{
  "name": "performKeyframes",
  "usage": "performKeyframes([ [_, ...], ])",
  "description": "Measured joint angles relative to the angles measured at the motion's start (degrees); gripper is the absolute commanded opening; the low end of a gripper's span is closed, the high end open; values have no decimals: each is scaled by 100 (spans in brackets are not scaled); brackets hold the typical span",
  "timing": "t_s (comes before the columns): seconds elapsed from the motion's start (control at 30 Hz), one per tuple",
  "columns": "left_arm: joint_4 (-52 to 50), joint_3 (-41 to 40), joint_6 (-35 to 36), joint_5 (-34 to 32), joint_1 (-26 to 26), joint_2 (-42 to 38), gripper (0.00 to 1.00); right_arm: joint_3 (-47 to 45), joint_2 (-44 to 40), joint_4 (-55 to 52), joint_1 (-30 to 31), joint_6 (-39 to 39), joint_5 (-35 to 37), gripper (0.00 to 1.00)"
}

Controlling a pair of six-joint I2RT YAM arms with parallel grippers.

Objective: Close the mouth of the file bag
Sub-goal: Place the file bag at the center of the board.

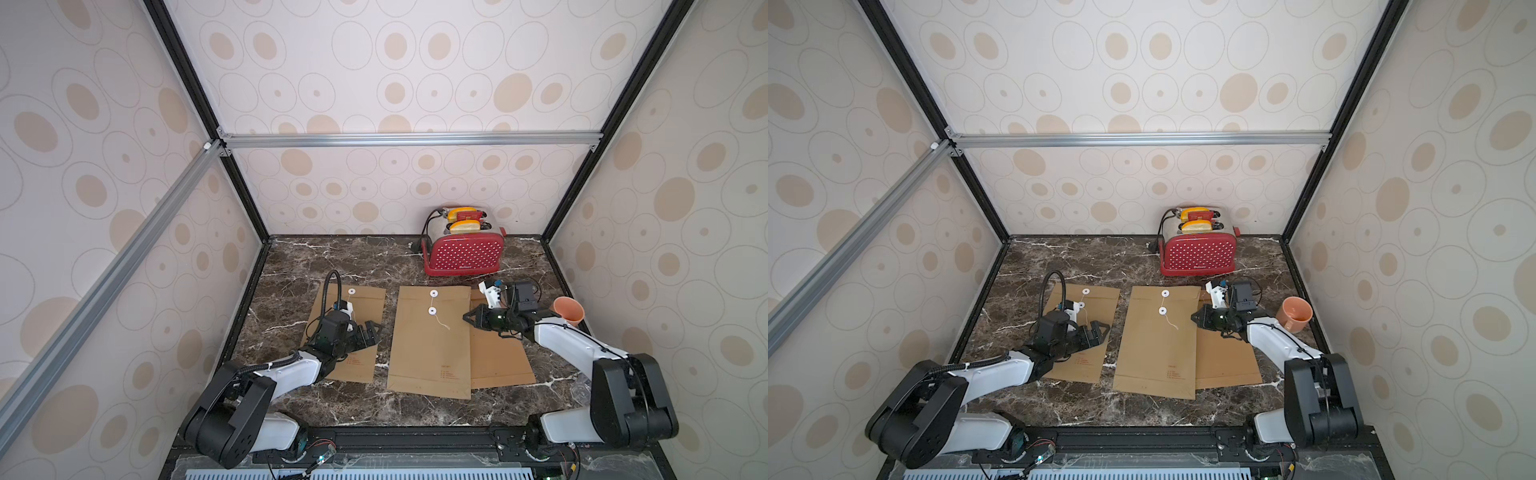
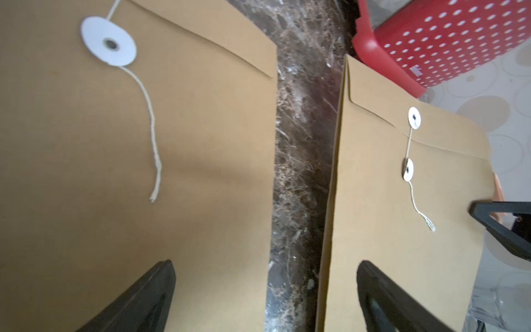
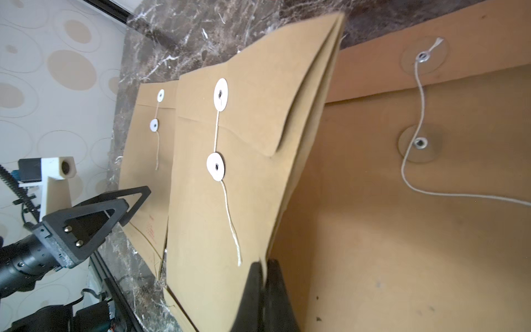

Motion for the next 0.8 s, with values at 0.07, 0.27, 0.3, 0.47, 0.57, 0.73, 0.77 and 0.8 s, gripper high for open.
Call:
performKeyframes([
  [0.07,-9,0,2,-76,20,4,99,118,227,-17,105,24,173,0],
  [0.27,-52,-26,7,-262,107,-74,99,404,678,-48,490,116,629,0],
  [0.3,-70,-50,11,-308,144,-127,99,485,763,-59,570,125,715,0],
  [0.47,-247,-151,59,-479,369,-328,99,844,1178,-50,846,166,960,0],
  [0.57,-341,-214,68,-514,564,-391,99,1010,1458,-35,966,221,1021,0],
  [0.73,-417,-332,66,-490,966,-542,99,1266,1845,-33,1158,345,1110,0],
  [0.77,-492,-354,66,-494,1040,-643,99,1351,1926,-37,1211,365,1123,0],
  [0.8,-568,-374,66,-507,1095,-748,99,1425,1996,-39,1257,385,1126,0],
])
